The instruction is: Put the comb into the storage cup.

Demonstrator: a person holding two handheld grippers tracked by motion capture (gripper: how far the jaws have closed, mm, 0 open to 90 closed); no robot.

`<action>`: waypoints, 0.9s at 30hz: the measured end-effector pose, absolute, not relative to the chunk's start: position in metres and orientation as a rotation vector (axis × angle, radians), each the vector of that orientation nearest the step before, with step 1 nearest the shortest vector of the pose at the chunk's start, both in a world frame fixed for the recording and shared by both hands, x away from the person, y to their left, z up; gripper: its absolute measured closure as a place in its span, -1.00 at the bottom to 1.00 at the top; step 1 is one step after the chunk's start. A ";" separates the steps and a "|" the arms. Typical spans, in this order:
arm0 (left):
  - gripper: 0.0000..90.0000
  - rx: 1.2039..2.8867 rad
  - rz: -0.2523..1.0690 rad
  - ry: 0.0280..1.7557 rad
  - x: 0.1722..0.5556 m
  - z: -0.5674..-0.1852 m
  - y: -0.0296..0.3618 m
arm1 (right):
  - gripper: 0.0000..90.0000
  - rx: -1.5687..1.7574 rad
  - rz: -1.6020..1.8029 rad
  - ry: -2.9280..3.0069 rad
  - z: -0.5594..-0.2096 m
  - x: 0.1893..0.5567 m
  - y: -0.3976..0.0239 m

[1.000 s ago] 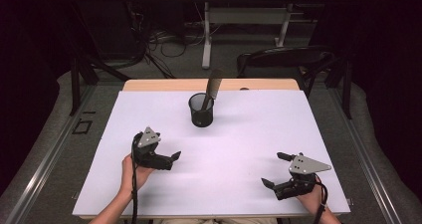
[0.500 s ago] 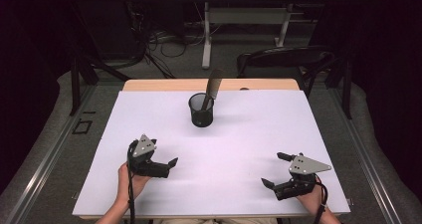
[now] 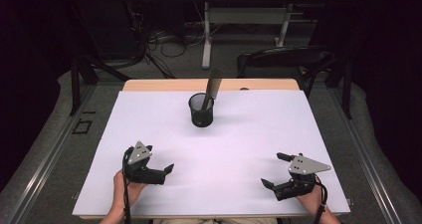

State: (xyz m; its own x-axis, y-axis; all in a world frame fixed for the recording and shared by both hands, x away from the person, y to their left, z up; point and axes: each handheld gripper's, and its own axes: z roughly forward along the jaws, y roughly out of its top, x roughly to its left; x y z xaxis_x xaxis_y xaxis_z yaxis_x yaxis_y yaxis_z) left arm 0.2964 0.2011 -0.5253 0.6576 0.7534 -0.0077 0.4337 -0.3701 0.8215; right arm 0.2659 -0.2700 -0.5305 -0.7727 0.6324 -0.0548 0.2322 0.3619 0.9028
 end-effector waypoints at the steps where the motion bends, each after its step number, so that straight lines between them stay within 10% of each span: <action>1: -1.00 2.016 0.474 0.919 0.295 -0.526 0.202 | -1.00 0.755 1.380 2.240 -0.530 0.266 -0.270; 27: -1.00 1.963 0.556 0.879 0.262 -0.532 0.211 | -0.99 0.760 1.376 2.238 -0.531 0.266 -0.269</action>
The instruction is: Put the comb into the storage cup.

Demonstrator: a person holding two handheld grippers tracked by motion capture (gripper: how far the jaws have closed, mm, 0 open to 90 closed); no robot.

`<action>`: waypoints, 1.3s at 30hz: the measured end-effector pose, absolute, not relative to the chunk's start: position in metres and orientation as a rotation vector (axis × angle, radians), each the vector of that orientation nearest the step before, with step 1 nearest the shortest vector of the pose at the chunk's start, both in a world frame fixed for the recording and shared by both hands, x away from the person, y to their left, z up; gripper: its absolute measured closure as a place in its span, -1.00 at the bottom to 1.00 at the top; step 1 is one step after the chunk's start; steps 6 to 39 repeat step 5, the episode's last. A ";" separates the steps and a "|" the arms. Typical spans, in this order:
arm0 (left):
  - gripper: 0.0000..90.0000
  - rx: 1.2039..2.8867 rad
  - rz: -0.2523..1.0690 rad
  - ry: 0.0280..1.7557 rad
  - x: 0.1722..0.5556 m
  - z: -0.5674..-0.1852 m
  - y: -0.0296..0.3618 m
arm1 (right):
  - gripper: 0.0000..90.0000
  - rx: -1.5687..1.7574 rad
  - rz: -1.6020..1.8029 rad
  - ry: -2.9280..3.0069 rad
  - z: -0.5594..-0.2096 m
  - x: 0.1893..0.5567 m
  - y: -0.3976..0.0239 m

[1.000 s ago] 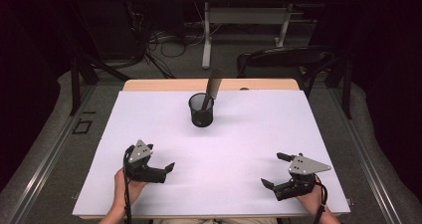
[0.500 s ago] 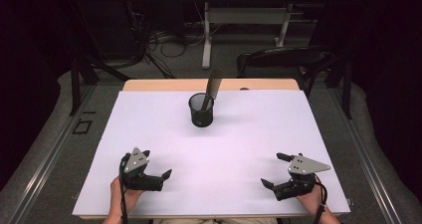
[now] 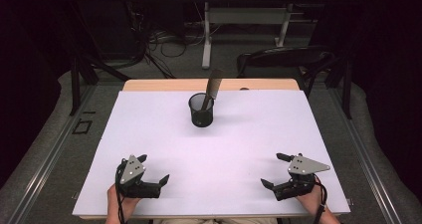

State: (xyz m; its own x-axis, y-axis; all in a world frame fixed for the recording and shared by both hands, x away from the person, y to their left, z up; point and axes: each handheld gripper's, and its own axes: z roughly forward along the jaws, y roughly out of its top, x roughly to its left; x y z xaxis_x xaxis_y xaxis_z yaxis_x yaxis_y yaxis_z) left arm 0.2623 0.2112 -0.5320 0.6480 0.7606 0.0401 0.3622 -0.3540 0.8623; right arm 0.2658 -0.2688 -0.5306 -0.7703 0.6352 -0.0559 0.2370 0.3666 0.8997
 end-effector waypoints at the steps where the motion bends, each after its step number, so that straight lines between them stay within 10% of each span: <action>1: -1.00 1.963 0.552 0.882 0.263 -0.532 0.212 | -0.99 0.762 1.376 2.238 -0.531 0.266 -0.269; 39: -1.00 1.962 0.522 0.895 0.266 -0.534 0.213 | -1.00 0.760 1.382 2.242 -0.531 0.267 -0.269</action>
